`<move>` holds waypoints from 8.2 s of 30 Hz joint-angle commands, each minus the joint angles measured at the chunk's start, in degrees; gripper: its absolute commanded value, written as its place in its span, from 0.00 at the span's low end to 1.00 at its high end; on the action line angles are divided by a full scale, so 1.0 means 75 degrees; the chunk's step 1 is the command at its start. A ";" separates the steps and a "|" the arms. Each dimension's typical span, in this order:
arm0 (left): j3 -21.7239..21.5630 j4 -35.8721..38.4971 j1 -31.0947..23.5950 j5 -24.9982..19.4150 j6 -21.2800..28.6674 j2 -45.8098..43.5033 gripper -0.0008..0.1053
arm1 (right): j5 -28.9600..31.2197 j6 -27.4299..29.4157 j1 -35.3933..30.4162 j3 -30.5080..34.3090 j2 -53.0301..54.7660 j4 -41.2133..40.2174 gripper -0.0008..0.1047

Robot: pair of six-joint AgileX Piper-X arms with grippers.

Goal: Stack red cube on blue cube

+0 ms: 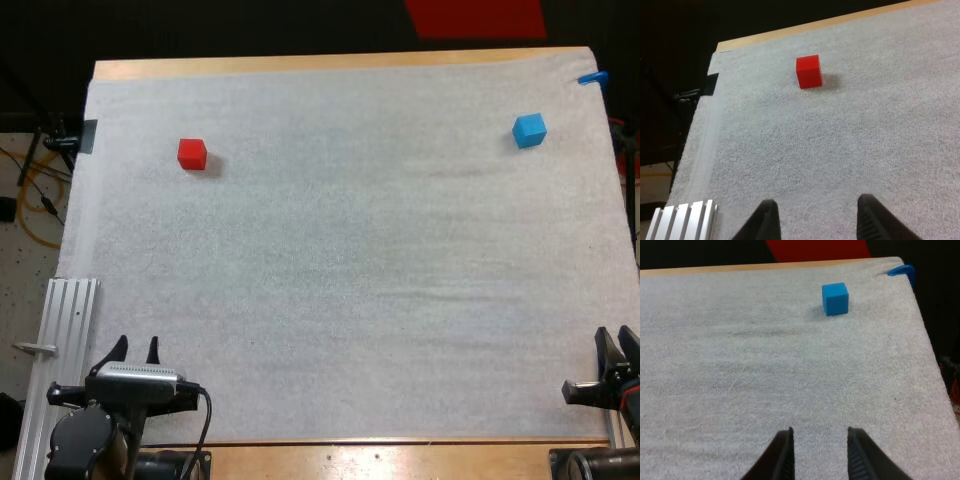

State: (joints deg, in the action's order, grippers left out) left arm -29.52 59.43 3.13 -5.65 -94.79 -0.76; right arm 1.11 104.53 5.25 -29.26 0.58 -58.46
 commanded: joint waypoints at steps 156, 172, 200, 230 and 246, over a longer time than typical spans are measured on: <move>-0.9545 -0.1131 0.1337 0.1341 0.1279 1.6743 0.01 | -0.2345 0.1683 0.2766 -0.4295 -0.6602 0.0971 0.25; -1.0629 -0.1942 0.0885 0.0334 -0.0078 1.6562 0.01 | -0.2359 0.1683 0.2766 -0.4295 -0.6602 0.0971 0.25; -1.0629 -0.1935 0.0646 -0.0556 -0.1439 1.7123 0.01 | -0.2359 0.1643 0.2766 -0.4295 -0.6602 0.0971 0.25; -1.0629 0.0029 0.0714 -0.0022 -0.1312 1.7460 0.01 | -0.2359 0.1643 0.2766 -0.4295 -0.6602 0.0971 0.25; -0.9635 0.0797 0.1007 -0.0704 -0.1039 1.6394 0.01 | -0.2359 0.1643 0.2766 -0.4295 -0.6602 0.0999 0.25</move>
State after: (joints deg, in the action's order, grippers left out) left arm -101.91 64.77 10.58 -9.86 -102.79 123.19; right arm -16.50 116.94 25.93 -60.97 -49.04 -51.48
